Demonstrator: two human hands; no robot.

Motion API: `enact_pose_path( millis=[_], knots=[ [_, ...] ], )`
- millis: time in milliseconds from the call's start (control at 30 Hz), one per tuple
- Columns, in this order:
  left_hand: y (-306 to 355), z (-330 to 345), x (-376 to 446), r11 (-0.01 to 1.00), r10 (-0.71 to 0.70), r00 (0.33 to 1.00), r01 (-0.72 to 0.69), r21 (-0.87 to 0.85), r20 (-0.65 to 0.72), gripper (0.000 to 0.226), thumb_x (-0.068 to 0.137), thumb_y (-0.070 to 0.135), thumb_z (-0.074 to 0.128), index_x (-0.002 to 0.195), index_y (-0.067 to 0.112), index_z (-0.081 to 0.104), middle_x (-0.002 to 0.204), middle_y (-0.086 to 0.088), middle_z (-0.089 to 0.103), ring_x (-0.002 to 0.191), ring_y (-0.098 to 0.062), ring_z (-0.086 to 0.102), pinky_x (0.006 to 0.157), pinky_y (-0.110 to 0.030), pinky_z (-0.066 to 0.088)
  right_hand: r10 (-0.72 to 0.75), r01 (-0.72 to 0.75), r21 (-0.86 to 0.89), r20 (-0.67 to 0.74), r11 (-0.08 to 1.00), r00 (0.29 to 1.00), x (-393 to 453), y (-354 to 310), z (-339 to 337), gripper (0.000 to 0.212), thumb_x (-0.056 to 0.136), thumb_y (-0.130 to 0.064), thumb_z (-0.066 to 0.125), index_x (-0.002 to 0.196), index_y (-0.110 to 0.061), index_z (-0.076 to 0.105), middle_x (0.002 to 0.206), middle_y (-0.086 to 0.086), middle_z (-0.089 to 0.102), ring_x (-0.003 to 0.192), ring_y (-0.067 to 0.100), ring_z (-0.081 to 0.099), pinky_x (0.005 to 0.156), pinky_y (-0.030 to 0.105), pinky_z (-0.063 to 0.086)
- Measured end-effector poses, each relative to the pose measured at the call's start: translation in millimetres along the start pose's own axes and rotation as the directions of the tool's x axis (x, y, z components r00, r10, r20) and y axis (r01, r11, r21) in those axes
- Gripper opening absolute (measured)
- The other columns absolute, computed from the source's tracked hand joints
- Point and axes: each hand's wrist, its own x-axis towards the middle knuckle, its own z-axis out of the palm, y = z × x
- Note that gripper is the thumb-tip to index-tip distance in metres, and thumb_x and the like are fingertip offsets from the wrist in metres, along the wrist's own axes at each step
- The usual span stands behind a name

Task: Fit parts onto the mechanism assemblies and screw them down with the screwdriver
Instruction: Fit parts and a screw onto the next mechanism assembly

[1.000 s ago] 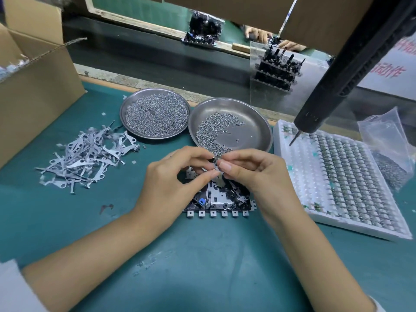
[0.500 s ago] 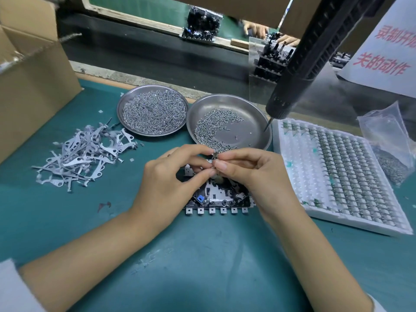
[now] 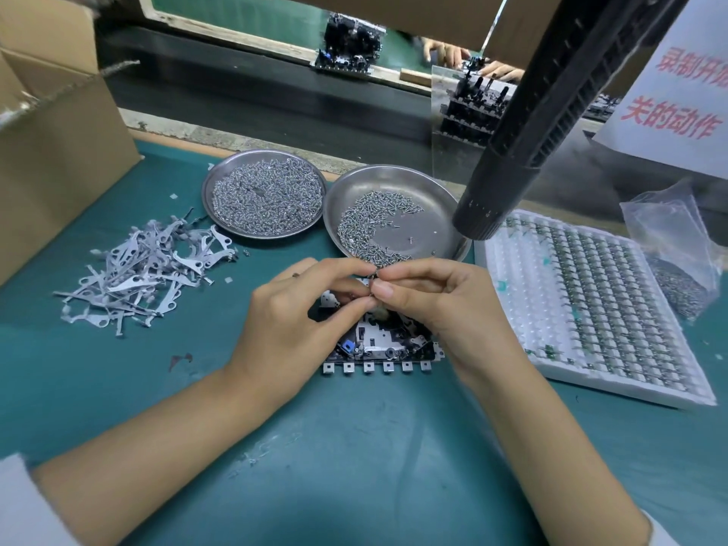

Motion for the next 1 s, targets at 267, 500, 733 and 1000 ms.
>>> enact_pose_path(
  millis=[267, 500, 733, 1000],
  knots=[
    [2, -1, 0, 0.998, 0.071, 0.998, -0.071, -0.002, -0.002, 0.029, 0.077, 0.013, 0.074, 0.105, 0.015, 0.067, 0.091, 0.018, 0.068, 0.082, -0.010, 0.065, 0.081, -0.032, 0.051, 0.009, -0.009, 0.000, 0.075, 1.000, 0.997, 2, -1, -3, 0.021, 0.055, -0.007, 0.078, 0.074, -0.015, 0.074, 0.073, 0.006, 0.072, 0.068, 0.014, 0.069, 0.064, 0.019, 0.053],
    [0, -2, 2, 0.994, 0.100, 0.995, -0.101, -0.041, -0.018, 0.014, 0.078, 0.012, 0.072, 0.092, 0.013, 0.071, 0.087, 0.009, 0.068, 0.075, -0.010, 0.061, 0.076, -0.024, 0.047, -0.009, 0.027, -0.189, 0.098, 0.982, 0.995, -12, -22, -26, 0.015, 0.074, -0.001, 0.072, 0.084, -0.012, 0.072, 0.072, 0.003, 0.072, 0.068, 0.011, 0.068, 0.066, 0.018, 0.054],
    [1, -4, 3, 0.958, -0.236, 0.971, 0.226, -0.176, -0.037, 0.017, 0.075, 0.026, 0.073, 0.089, 0.036, 0.072, 0.085, 0.018, 0.071, 0.078, 0.001, 0.065, 0.082, -0.011, 0.047, -0.155, -0.101, -0.794, -0.239, 0.600, 0.958, -45, -49, -125, 0.019, 0.083, -0.003, 0.069, 0.086, -0.022, 0.072, 0.076, -0.004, 0.070, 0.063, 0.004, 0.060, 0.053, 0.007, 0.043],
    [0, -5, 6, 0.914, -0.329, 0.944, 0.313, -0.257, -0.020, 0.017, 0.073, 0.028, 0.075, 0.085, 0.039, 0.074, 0.083, 0.015, 0.073, 0.075, -0.005, 0.066, 0.082, -0.025, 0.054, -0.139, -0.077, -0.923, -0.139, 0.376, 0.981, -65, -35, -146, 0.030, 0.080, 0.005, 0.070, 0.095, -0.021, 0.072, 0.075, -0.010, 0.066, 0.068, 0.008, 0.058, 0.066, 0.009, 0.043]
  ],
)
